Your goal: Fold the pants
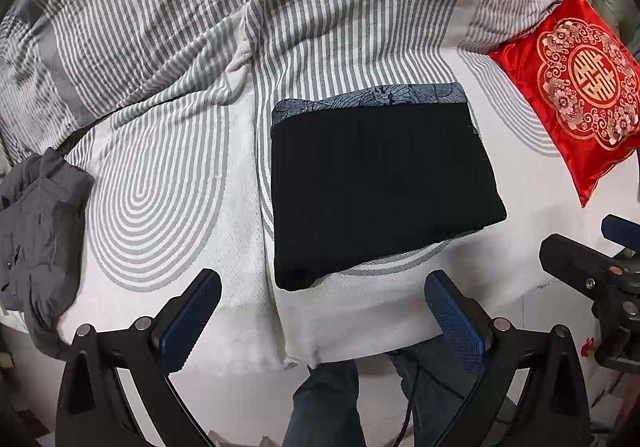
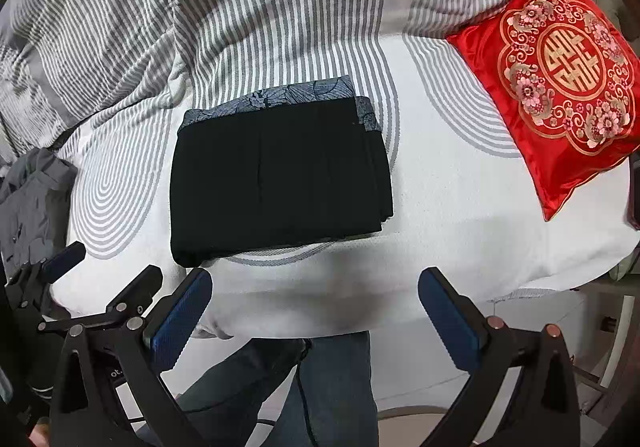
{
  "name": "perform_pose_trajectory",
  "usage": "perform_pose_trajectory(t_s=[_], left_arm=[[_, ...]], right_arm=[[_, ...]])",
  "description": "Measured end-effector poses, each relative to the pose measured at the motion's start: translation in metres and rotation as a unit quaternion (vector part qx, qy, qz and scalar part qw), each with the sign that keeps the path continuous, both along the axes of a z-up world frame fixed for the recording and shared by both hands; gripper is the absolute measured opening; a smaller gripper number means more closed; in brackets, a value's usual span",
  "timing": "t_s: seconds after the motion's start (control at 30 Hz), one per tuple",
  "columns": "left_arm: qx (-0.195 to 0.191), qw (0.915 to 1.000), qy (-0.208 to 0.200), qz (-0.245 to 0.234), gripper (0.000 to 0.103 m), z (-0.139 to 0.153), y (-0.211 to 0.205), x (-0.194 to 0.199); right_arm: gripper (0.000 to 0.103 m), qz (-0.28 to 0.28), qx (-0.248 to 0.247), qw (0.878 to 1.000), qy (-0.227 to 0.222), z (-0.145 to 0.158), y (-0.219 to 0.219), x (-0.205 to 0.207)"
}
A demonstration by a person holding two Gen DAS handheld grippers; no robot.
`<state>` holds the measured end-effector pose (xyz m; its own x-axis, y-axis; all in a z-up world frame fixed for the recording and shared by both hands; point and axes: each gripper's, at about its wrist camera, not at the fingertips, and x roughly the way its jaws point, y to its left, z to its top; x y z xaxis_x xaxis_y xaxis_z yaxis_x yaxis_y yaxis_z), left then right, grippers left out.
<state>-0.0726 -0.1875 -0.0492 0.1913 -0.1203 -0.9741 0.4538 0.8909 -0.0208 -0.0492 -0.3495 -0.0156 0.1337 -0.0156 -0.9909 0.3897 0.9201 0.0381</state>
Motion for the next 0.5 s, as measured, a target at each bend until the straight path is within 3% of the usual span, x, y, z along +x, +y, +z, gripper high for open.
perform_pose_trajectory(t_s=[0.5], left_arm=[[-0.021, 0.9997, -0.011, -0.003, 0.102, 0.0058, 0.0013, -0.0059]], right_arm=[[0.103, 0.002, -0.003, 1.0, -0.002, 0.0037, 0.0095, -0.0016]])
